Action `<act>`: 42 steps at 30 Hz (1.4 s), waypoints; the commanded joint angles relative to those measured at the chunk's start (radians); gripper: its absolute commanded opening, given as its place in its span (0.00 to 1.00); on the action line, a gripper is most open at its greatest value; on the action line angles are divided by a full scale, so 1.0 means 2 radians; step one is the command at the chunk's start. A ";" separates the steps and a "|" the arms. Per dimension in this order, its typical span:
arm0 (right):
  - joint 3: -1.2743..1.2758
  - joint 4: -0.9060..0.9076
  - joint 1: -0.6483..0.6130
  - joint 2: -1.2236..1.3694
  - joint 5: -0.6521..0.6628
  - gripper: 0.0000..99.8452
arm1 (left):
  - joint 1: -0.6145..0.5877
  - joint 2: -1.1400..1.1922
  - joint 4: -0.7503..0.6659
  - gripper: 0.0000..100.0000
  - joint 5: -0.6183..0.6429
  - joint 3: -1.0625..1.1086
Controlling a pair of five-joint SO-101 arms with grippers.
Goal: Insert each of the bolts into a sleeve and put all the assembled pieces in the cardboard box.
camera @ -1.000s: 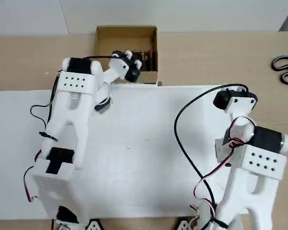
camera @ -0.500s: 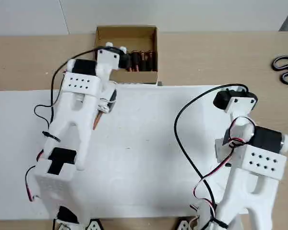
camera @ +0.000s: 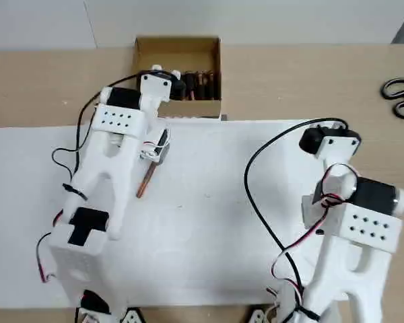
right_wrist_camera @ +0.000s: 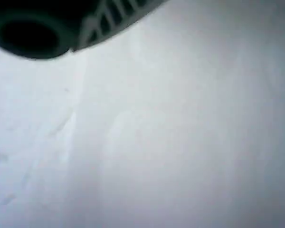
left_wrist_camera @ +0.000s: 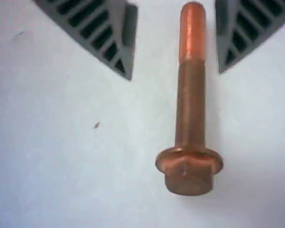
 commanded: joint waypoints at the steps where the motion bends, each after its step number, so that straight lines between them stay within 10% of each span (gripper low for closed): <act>1: -0.004 0.006 0.003 -0.012 0.004 0.00 | 0.002 0.013 -0.005 0.11 -0.002 -0.001; 42: -0.004 0.023 0.003 -0.012 0.005 0.00 | -0.005 0.094 -0.054 0.09 -0.048 -0.026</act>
